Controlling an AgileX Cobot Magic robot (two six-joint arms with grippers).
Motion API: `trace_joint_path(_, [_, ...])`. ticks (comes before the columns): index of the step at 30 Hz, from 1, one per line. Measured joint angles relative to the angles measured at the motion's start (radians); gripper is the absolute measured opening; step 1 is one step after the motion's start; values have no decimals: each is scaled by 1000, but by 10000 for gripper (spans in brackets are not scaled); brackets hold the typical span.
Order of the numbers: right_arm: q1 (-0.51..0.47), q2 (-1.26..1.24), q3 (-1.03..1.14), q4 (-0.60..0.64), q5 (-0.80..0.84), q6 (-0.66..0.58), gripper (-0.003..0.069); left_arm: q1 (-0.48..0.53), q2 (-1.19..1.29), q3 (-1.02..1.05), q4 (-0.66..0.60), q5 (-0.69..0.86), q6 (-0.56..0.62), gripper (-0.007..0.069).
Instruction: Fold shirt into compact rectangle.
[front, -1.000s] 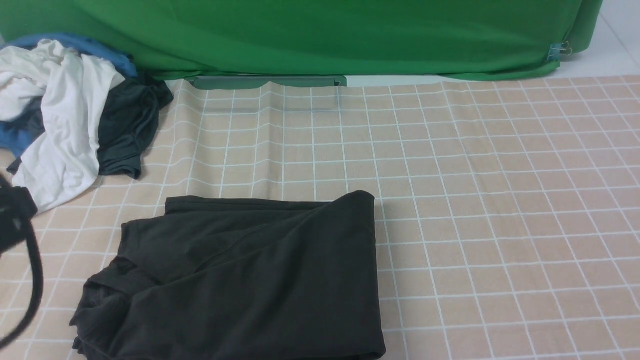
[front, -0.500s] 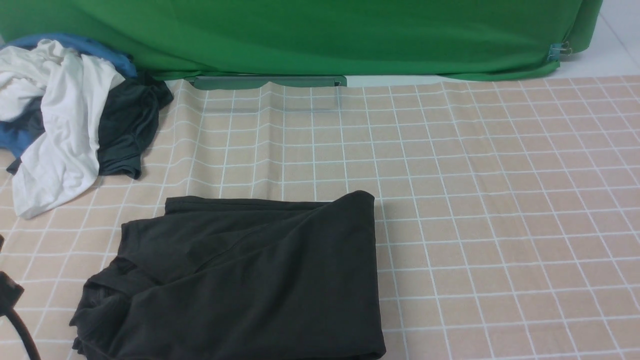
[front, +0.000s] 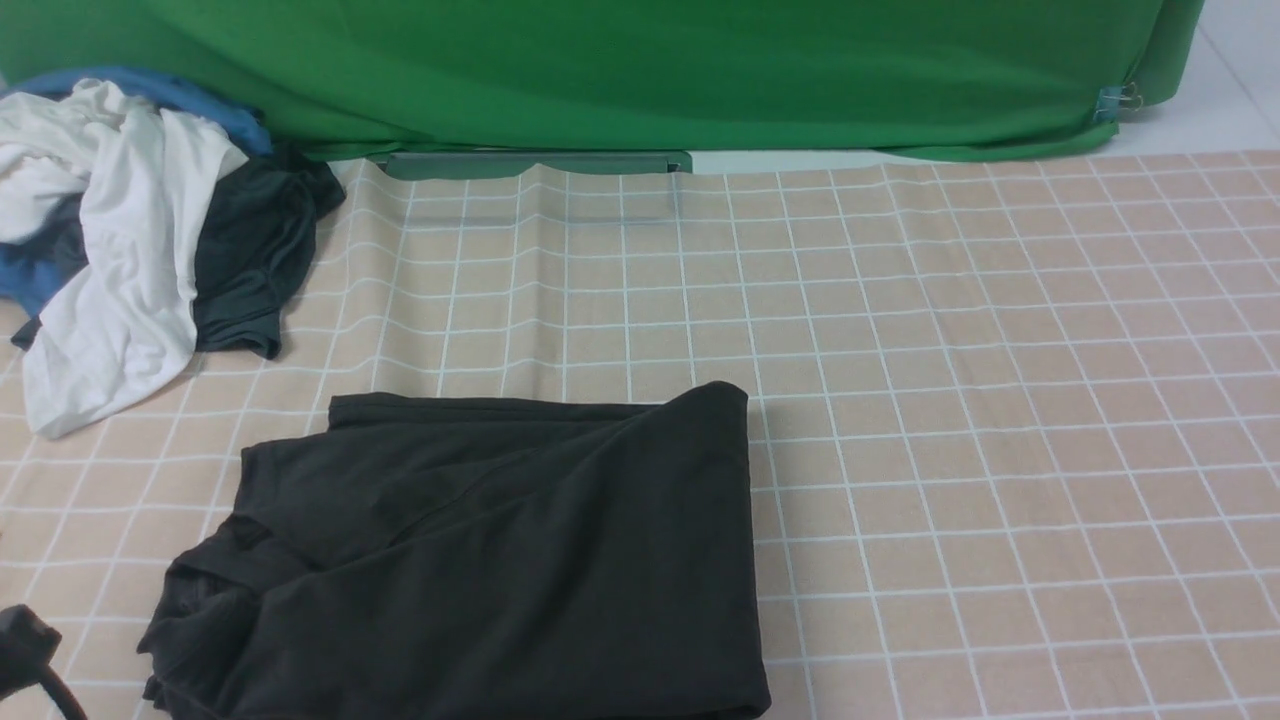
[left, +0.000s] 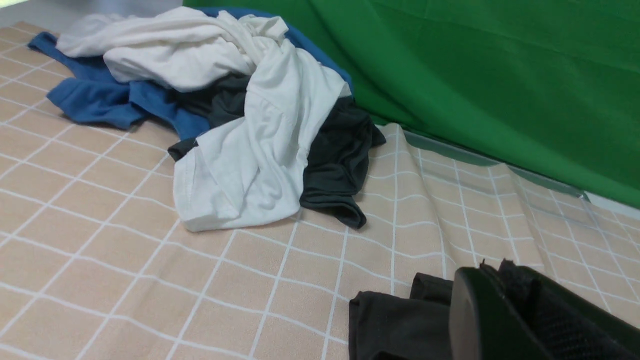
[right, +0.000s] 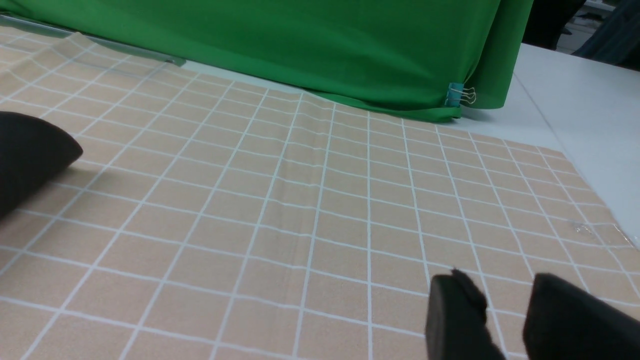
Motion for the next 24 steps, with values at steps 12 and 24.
trace_joint_path(12, [0,0,0,0,0,0,238,-160,-172,143,210,52,-253,17])
trace_joint_path(24, [0,0,0,0,0,0,238,-162,-173,143,202,68,-252,17])
